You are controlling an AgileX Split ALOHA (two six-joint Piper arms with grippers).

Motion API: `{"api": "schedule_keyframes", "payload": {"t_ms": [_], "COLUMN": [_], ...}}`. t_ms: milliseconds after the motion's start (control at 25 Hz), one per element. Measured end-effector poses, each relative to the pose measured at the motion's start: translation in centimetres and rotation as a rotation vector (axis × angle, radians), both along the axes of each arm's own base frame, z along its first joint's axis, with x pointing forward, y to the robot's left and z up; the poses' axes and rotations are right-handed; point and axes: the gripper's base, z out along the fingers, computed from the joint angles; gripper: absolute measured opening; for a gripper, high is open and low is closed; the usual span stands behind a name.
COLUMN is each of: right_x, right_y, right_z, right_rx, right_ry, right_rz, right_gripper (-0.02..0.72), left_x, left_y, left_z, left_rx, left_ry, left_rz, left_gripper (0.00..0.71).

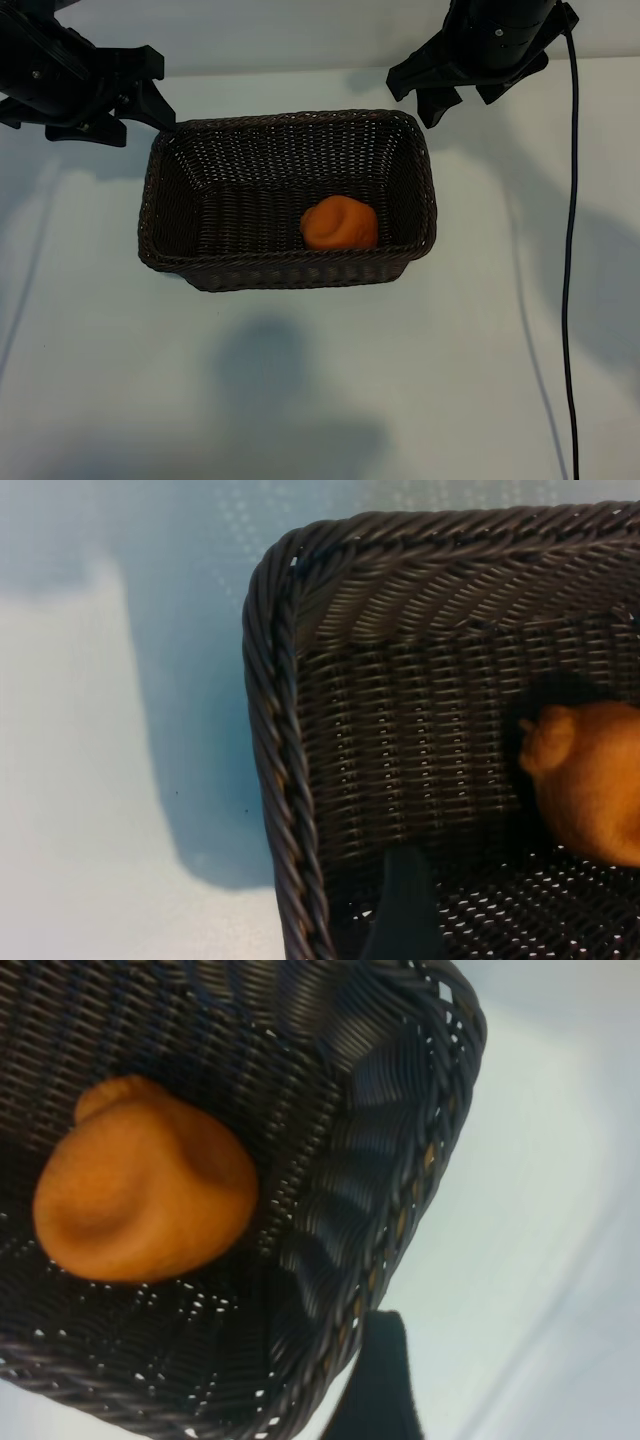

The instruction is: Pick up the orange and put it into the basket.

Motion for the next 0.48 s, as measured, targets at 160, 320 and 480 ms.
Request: {"api": "schedule_keyframes", "payload": {"t_ms": [160,320,480], "right_x": [-0.01,-0.03,-0.03], "right_y": [0.04,0.09,0.09], "right_z": [0.00,0.00,0.00], "right_rx": [0.005,0.010,0.010], "right_ry": [0.002,0.004,0.004], "right_rz": [-0.001,-0.001,-0.001], "right_gripper": [0.594,0.594,0.594], "left_x": [0.00,0.00,0.00], "left_y": [0.00,0.00,0.00], "left_z": [0.00,0.00,0.00], "left_rx": [0.000,0.000,0.000], "left_ry": [0.000,0.000,0.000], "left_rz": [0.000,0.000,0.000], "left_gripper": [0.589,0.589,0.589]}}
